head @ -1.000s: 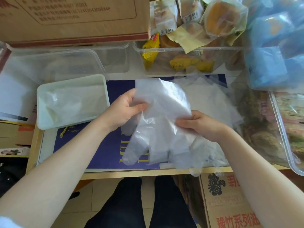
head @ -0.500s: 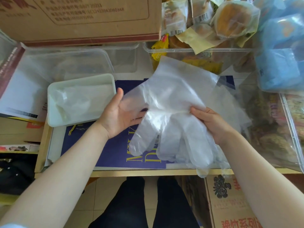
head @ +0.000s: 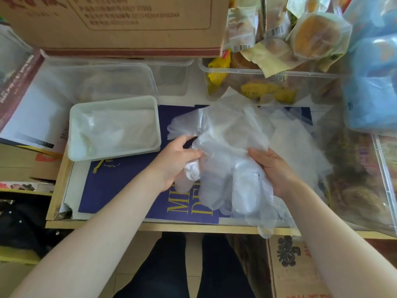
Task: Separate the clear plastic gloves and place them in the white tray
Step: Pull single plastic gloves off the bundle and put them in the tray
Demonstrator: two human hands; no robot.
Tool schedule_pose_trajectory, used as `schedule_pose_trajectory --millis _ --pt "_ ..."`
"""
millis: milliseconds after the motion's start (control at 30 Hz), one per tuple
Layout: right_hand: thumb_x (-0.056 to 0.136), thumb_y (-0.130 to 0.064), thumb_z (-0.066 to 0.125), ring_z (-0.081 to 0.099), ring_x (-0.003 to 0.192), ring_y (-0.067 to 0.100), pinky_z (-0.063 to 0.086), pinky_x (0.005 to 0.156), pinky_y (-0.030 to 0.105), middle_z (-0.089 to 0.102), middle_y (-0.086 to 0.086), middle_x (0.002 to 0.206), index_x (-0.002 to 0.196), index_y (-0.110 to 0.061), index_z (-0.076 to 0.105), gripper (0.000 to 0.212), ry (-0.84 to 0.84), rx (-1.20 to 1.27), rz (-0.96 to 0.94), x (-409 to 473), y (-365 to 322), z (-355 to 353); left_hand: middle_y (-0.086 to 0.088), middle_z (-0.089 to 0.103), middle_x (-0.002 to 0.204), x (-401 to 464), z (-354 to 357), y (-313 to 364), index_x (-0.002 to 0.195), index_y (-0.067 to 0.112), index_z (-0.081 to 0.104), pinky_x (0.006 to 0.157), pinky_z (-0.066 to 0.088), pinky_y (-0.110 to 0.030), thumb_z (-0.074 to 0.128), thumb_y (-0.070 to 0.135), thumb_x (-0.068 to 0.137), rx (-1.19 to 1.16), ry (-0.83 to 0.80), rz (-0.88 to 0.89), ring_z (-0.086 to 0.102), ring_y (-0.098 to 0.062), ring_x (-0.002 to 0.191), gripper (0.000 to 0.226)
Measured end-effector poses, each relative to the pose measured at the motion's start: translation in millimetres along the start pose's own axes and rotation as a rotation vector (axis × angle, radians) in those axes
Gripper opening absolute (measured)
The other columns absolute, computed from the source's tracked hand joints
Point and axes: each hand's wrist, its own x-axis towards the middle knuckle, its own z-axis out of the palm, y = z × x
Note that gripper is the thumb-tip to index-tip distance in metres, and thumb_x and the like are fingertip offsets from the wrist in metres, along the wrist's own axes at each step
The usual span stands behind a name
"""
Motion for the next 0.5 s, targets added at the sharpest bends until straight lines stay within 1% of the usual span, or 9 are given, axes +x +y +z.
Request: schedule_pose_trajectory --millis 100,167,233,300,333,367,400,433,500 --pt "0.095 -0.01 0.044 0.069 0.067 0.014 0.057 0.06 0.024 0.071 0.004 0.075 0.087 -0.013 0.069 0.026 0.021 0.064 -0.021 1.4 1.0 -1.0 -0.001 0.073 0.087 0.2 2.1 -2.0 0.109 0.03 0.057 0.069 0.054 -0.022 0.05 -0.003 0.091 -0.008 0.042 0.057 0.07 -0.013 0.078 0.038" --pt "0.095 -0.009 0.044 0.068 0.065 0.013 0.056 0.058 0.023 0.071 0.003 0.072 0.082 -0.014 0.071 0.03 0.032 0.12 -0.057 1.6 -1.8 1.6 0.0 0.073 0.088 5.1 2.8 -0.9 0.11 0.027 0.059 0.069 0.053 -0.02 0.047 -0.004 0.092 -0.088 0.065 0.072 0.069 -0.012 0.078 0.038" --pt "0.088 -0.009 0.054 0.068 0.062 0.011 0.054 0.056 0.021 0.071 0.0 0.069 0.079 -0.014 0.071 0.02 0.015 0.092 -0.127 1.2 -6.7 3.8 -0.003 0.07 0.097 14.7 2.0 2.2 0.116 0.018 0.059 0.072 0.053 -0.023 0.047 -0.002 0.092 -0.191 0.122 0.068 0.067 -0.014 0.083 0.034" --pt "0.073 -0.012 0.067 0.067 0.063 0.007 0.053 0.058 0.019 0.071 -0.005 0.068 0.07 -0.02 0.075 0.012 -0.079 -0.05 -0.235 -0.2 -15.5 5.3 -0.004 0.069 0.097 23.1 -1.4 6.6 0.11 0.014 0.061 0.068 0.051 -0.025 0.048 0.002 0.092 -0.233 0.174 0.073 0.065 -0.016 0.083 0.025" --pt "0.07 -0.003 0.066 0.067 0.063 0.006 0.053 0.058 0.018 0.071 -0.006 0.067 0.063 -0.022 0.076 0.023 -0.136 -0.126 -0.275 0.3 -19.5 2.8 -0.003 0.07 0.091 24.8 -3.4 9.6 0.105 0.012 0.061 0.064 0.05 -0.025 0.048 0.004 0.093 -0.223 0.187 0.081 0.065 -0.016 0.079 0.02" --pt "0.073 0.007 0.055 0.067 0.065 0.008 0.053 0.059 0.019 0.072 -0.005 0.068 0.06 -0.022 0.076 0.038 -0.184 -0.191 -0.293 -0.2 -24.5 0.0 0.0 0.071 0.083 25.0 -5.4 12.2 0.099 0.011 0.062 0.06 0.048 -0.025 0.047 0.006 0.093 -0.204 0.198 0.086 0.064 -0.016 0.074 0.017" --pt "0.069 0.009 0.044 0.067 0.068 0.012 0.053 0.061 0.022 0.072 -0.002 0.071 0.061 -0.021 0.077 0.045 -0.233 -0.26 -0.319 -0.5 -28.9 -3.5 0.001 0.071 0.077 23.6 -6.8 13.8 0.093 0.012 0.064 0.058 0.047 -0.026 0.046 0.01 0.095 -0.208 0.216 0.083 0.064 -0.017 0.07 0.018" --pt "0.068 0.0 0.04 0.065 0.07 0.016 0.052 0.06 0.026 0.071 0.0 0.074 0.065 -0.02 0.077 0.043 -0.27 -0.336 -0.355 -1.4 -32.9 -5.8 0.002 0.072 0.077 21.0 -7.2 15.2 0.091 0.013 0.065 0.06 0.048 -0.026 0.044 0.018 0.097 -0.247 0.226 0.065 0.065 -0.017 0.072 0.022" --pt "0.073 -0.019 0.039 0.06 0.072 0.022 0.045 0.06 0.032 0.068 0.007 0.081 0.073 -0.019 0.077 0.037 -0.307 -0.481 -0.408 -1.5 -32.7 -11.8 -0.003 0.07 0.098 17.3 -10.1 12.2 0.109 0.015 0.06 0.076 0.049 -0.029 0.033 0.038 0.1 -0.349 0.277 0.008 0.066 -0.018 0.09 0.036"
